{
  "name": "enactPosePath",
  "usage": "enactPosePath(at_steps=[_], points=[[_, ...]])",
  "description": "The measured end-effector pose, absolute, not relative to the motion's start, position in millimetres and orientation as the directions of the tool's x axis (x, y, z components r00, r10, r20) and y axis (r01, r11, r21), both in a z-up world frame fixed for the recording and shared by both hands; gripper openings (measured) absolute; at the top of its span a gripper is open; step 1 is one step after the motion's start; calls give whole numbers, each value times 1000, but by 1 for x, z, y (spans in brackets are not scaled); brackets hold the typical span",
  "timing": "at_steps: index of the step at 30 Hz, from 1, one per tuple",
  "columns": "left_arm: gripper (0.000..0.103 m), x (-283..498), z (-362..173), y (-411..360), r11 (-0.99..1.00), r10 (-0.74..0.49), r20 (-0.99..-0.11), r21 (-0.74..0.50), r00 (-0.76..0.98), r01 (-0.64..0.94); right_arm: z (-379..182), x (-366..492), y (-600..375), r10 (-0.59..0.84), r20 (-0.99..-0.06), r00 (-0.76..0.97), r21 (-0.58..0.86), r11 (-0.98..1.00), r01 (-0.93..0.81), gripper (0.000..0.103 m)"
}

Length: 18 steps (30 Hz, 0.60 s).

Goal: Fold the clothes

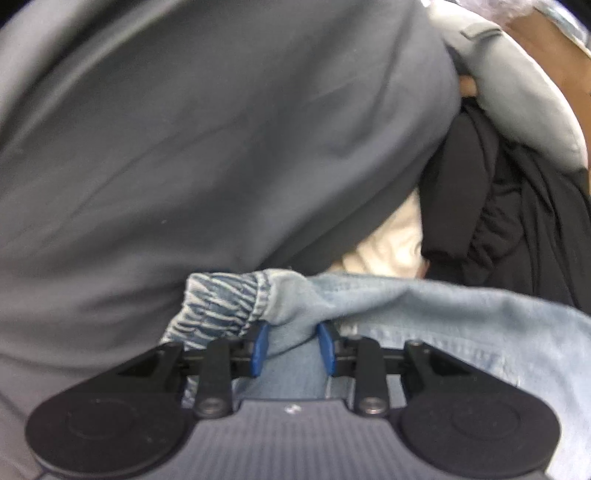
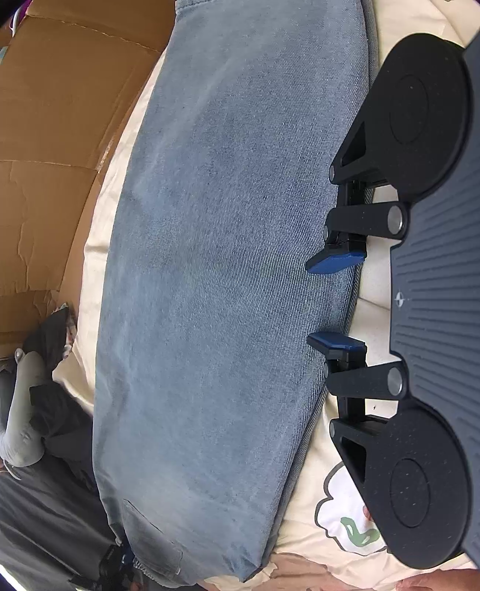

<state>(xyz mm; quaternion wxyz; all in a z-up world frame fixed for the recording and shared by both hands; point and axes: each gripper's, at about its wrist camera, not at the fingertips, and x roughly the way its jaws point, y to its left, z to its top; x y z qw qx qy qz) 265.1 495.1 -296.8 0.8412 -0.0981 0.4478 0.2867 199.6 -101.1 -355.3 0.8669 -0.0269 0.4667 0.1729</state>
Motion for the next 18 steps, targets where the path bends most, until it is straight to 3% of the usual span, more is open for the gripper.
enactPosePath(at_steps=[12,18], points=[[14,314,-328,510,813,361,-858,97,367,-574,-358,196,-97,261,-812,523,92,941,-326,42],[14,315,-314,507,830,351,-865,110,359,-547,-357,194,-98,260,-811,524,92,941,-325,42]])
